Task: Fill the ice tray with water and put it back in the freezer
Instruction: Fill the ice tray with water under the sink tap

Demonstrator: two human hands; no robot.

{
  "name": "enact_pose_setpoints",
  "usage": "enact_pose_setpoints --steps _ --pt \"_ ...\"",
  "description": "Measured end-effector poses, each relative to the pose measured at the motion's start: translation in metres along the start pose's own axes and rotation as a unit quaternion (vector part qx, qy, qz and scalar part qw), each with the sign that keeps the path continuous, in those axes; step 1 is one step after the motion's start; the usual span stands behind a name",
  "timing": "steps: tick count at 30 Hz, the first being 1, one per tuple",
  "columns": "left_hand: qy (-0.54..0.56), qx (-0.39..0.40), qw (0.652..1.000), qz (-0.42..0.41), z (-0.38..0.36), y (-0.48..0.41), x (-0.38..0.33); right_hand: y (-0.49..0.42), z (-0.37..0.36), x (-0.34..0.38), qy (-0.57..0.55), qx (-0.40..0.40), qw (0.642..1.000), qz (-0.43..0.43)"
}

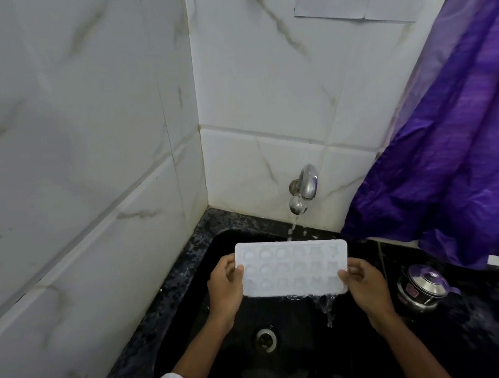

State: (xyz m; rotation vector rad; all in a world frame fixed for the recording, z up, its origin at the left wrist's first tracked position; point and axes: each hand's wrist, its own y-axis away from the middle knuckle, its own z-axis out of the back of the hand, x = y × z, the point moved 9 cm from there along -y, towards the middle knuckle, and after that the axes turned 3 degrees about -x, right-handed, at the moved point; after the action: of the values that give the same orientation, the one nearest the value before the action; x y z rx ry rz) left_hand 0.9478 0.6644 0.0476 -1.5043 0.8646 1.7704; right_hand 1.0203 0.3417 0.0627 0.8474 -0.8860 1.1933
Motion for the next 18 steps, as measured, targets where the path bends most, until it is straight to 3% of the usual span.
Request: enact_pose_setpoints --steps 6,10,14,18 --pt "-0.034 -0.033 0.978 -0.204 0.014 0.001 -0.059 0.008 0.027 0.046 -0.039 -0.096 0.987 0.124" --pt "-0.092 -0.021 0.968 -0.231 0.015 0.0 -0.058 0.017 0.017 0.04 0.022 -0.071 0.989 0.129" --pt "-0.109 -0.052 0.951 -0.283 0.023 0.011 -0.062 0.029 0.028 0.045 0.011 -0.143 0.972 0.186" --pt "-0.12 -0.008 0.959 -0.257 0.019 0.006 -0.052 0.026 0.015 0.035 0.009 -0.094 0.986 0.135"
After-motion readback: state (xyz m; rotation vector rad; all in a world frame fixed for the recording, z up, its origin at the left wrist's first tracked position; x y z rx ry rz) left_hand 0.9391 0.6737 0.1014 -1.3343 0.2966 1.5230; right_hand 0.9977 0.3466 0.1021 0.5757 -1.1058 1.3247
